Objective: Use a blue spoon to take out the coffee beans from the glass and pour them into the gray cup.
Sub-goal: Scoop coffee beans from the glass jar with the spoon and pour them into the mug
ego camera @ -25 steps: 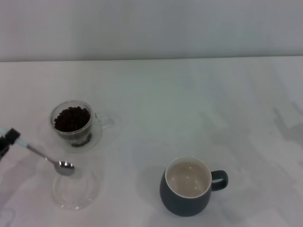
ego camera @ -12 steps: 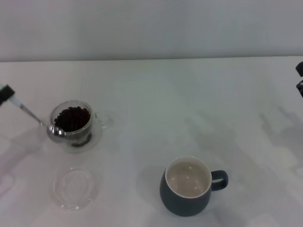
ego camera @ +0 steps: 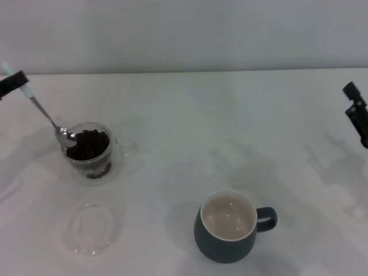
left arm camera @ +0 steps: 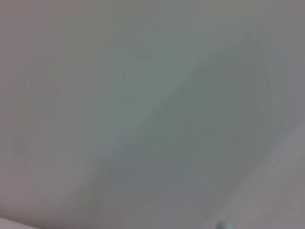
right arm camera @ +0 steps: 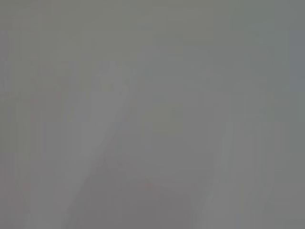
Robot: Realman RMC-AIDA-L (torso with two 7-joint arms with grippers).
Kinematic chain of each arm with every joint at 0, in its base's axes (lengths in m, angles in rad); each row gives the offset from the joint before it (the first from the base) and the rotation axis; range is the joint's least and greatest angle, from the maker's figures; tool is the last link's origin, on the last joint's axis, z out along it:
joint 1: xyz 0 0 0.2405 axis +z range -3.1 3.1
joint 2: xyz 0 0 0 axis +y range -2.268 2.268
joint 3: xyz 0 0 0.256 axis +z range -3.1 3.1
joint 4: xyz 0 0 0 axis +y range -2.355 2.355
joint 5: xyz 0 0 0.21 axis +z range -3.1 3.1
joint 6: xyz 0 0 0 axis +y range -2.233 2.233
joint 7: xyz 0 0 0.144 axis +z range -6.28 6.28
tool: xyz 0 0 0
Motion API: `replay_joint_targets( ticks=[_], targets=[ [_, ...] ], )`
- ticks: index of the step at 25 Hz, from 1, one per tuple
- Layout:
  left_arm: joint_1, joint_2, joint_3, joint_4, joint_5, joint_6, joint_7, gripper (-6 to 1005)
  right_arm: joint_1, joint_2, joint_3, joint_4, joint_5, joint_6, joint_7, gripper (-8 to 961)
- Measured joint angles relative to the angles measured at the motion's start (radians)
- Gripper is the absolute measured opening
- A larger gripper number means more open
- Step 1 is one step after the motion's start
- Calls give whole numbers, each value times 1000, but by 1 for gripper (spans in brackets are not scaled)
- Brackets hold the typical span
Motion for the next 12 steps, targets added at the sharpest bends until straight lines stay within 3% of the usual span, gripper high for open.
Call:
replay_joint_targets(
  ticks=[12],
  targets=[
    [-136,2,5,-1,174,-141,-60,126,1,0,-58,-12,-1,-1,27,579]
  ],
)
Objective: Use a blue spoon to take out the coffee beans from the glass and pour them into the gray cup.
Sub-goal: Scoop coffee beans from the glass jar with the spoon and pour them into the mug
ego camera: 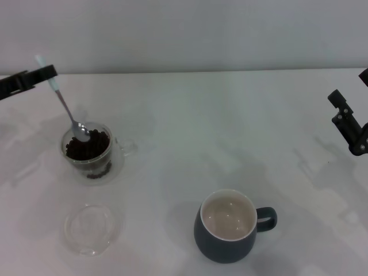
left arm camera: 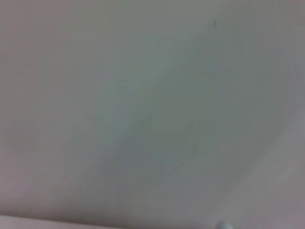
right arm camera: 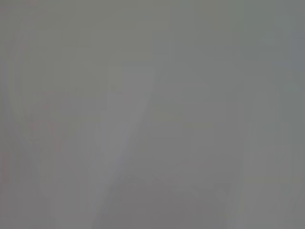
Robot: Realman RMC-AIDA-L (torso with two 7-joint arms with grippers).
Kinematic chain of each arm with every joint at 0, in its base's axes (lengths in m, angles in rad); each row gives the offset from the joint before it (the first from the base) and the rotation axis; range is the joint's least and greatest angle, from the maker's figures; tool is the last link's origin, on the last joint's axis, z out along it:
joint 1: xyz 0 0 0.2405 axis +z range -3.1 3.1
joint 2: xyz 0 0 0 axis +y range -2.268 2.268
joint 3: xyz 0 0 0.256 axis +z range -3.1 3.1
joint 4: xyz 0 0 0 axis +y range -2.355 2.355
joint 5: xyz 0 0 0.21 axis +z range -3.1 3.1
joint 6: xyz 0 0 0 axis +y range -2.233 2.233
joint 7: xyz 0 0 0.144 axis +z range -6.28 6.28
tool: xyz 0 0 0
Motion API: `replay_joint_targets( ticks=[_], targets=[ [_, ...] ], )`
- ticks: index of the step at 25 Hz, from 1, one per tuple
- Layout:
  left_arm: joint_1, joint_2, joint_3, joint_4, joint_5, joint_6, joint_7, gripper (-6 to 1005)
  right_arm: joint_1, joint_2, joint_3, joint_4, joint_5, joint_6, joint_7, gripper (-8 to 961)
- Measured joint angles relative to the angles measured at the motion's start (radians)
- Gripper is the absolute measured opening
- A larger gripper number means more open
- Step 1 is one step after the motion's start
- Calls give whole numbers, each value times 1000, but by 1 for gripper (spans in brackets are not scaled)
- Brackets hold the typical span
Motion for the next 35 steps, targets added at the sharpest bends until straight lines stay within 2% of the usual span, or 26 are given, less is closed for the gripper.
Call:
replay_joint_targets(
  ticks=[6,10,17,21,26,35],
  targets=[
    [-37,-12,1,-6,76,-44,-33,125,2,0,-8,-1,0,1,18,579],
    [-37,-19,0,-8,84,-61,-34,125,3,0,-10,-2,0,2,26,579],
    [-3,-52,-5,-5,92,-96,-25,125,5,0,-10,-8,0,0,29,580],
    [15,-59,-12,-4,77,-97,-29,125,5,0,-10,-15,0,2,39,580],
    [39,-73,-64,-10,69,-90,-56,126,6,0,-10,-15,2,7,39,580],
    [93,-87,-106,-13,59,-82,-193,126,2,0,-10,-15,2,2,42,580]
  ],
)
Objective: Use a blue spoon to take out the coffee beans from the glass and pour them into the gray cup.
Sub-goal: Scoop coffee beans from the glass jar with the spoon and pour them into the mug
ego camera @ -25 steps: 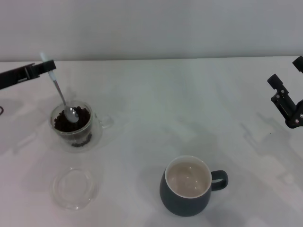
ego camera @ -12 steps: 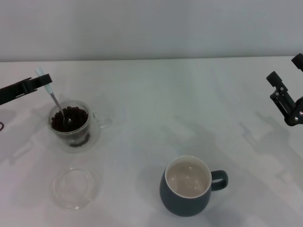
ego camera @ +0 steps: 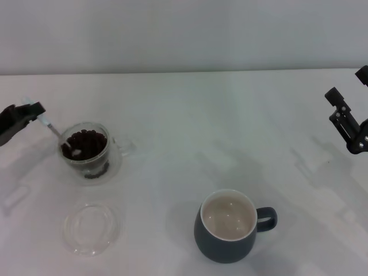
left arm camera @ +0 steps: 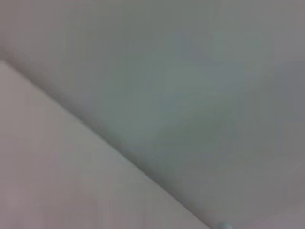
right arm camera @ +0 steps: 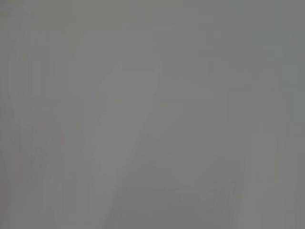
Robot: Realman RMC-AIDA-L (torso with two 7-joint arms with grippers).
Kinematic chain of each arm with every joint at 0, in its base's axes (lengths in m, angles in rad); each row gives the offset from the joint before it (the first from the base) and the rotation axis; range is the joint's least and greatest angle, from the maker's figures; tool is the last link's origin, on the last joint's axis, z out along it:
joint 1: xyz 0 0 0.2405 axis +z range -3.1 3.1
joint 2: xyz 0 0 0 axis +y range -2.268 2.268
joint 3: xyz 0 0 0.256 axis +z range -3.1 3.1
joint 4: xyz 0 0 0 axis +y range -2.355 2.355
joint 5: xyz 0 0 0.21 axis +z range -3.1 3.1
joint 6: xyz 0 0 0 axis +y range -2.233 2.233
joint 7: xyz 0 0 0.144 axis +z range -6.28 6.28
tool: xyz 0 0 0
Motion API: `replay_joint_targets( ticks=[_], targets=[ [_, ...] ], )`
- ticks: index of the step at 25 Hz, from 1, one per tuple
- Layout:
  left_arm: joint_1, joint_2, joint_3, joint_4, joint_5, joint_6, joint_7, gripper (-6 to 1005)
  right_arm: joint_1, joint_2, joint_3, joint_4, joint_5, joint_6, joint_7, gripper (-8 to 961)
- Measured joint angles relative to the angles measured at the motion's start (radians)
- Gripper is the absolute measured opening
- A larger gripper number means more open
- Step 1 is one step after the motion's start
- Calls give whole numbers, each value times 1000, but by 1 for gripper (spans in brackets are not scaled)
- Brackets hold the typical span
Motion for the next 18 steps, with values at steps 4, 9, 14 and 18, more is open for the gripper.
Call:
replay_joint_targets(
  ticks=[4,9,14,18],
  targets=[
    [33,-10,-7,-7,-21,10,-74,126,-5,-1,0,0,0,-1,0,580],
    [45,-15,-26,-16,-33,31,-96,126,-5,-1,1,0,0,-2,0,579],
    [68,-25,-86,-29,-47,67,-103,125,-5,-3,5,0,1,-2,0,579],
    [85,-34,-119,-36,-58,85,-108,125,-4,-4,8,0,2,-2,0,579]
  ],
)
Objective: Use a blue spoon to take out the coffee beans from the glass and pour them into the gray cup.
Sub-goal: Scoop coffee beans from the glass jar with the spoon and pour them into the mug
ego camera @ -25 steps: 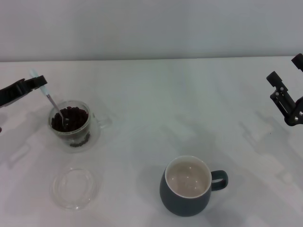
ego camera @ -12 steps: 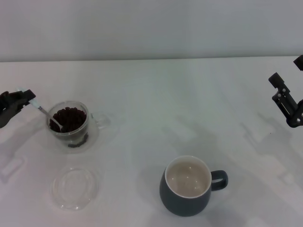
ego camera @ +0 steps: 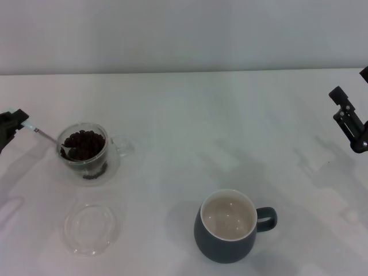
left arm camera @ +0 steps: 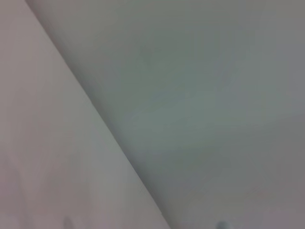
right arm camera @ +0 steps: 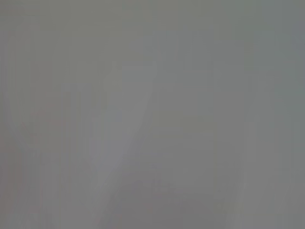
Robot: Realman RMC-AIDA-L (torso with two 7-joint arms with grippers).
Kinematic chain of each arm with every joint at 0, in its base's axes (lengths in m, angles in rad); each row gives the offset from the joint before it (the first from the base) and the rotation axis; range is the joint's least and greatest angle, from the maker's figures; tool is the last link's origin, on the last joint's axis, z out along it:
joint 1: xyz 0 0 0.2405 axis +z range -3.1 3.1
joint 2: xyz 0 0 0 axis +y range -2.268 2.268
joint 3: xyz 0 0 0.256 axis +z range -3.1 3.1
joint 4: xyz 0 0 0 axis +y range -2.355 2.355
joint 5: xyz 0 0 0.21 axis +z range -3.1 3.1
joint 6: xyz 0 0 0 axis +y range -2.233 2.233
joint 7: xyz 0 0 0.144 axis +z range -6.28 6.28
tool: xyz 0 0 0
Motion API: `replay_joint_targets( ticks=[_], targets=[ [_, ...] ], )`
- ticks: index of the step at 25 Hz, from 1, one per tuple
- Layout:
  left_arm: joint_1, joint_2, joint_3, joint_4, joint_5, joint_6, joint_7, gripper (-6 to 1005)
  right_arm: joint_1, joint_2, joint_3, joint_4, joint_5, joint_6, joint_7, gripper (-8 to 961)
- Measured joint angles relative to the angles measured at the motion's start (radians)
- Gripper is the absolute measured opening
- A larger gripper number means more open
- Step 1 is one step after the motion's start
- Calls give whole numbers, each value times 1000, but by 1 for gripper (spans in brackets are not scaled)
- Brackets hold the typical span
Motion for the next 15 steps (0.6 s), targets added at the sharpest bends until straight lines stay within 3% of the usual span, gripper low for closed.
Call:
replay_joint_targets(
  ticks=[15],
  targets=[
    [46,-10,-15,6,-65,76,44,125,10,-3,3,0,6,0,-3,579]
  ],
)
